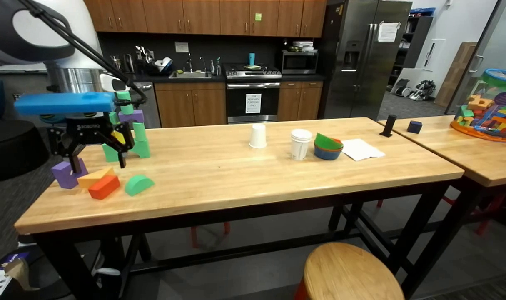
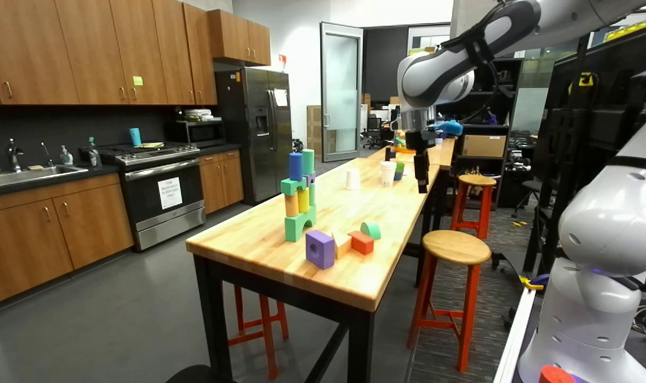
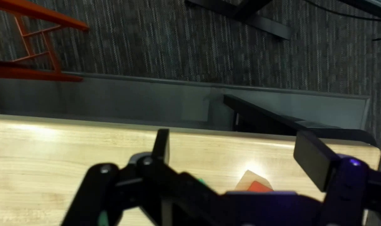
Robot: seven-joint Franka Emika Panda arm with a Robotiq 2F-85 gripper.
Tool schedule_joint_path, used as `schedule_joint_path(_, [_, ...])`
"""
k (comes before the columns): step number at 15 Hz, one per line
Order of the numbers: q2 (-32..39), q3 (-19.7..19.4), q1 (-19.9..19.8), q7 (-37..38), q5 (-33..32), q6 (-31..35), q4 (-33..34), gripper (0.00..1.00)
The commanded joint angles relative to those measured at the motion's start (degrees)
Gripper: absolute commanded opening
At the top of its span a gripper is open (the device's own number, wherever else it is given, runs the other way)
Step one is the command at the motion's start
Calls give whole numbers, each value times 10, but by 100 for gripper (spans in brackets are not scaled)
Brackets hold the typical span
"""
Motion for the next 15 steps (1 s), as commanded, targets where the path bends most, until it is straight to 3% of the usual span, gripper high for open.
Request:
schedule_joint_path(1, [-46, 20, 13, 38, -17, -14, -35, 100])
schedule_joint_path(5, [-78, 32, 42, 27, 4, -65, -36, 100])
schedule_joint_path(6, [-45, 21, 36, 35, -3, -40, -27, 100])
schedule_joint_path(12, [-68, 24, 50, 35, -2, -62, -30, 100])
schedule_joint_path(15, [-63, 45, 65, 94, 37, -52, -43, 100])
